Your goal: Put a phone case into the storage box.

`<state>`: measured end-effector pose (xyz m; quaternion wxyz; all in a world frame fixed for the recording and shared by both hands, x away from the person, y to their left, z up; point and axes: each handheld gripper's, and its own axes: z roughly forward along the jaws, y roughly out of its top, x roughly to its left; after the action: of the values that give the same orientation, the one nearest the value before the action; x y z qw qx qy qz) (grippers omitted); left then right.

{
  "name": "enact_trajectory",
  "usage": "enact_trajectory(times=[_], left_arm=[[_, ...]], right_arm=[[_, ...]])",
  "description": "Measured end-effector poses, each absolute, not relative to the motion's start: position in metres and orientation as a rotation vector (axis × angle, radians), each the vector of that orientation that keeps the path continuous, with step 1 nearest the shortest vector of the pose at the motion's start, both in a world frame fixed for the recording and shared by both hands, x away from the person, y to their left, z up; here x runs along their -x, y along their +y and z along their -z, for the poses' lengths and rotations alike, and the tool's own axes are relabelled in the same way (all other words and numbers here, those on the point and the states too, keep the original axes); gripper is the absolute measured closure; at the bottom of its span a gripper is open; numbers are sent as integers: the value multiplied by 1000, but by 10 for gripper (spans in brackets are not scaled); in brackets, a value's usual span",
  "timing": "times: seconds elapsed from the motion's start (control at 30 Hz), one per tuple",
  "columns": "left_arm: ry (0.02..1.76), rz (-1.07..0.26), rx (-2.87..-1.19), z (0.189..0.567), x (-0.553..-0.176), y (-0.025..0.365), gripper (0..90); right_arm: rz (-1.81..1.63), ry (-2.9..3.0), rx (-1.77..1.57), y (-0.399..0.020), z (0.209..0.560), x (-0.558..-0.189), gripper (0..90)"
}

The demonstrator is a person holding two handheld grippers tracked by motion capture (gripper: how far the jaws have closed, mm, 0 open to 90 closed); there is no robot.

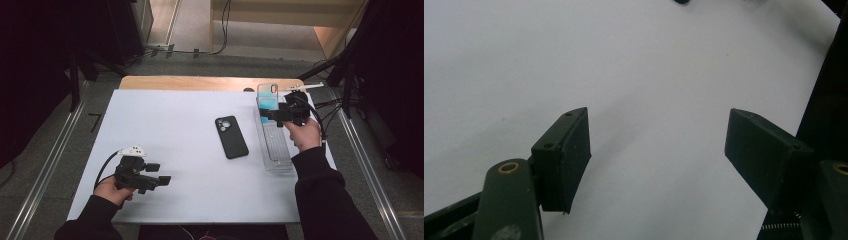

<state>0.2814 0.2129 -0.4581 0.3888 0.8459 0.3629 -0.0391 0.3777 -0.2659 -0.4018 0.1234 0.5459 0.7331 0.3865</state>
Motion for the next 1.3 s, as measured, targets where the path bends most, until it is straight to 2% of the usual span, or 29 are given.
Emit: enact_trajectory(times=[0.43, 0.67, 1.3], left_arm=[[910, 106, -2160, 457, -285, 211, 270], [908, 108, -2156, 456, -286, 210, 270], [904, 104, -2151, 455, -284, 212, 270]], right_arm=[[-1201, 2223, -1535, -268, 401, -341, 121], [-1294, 2301, -1470, -265, 405, -325, 173], [-1361, 2459, -1265, -256, 421, -272, 173]])
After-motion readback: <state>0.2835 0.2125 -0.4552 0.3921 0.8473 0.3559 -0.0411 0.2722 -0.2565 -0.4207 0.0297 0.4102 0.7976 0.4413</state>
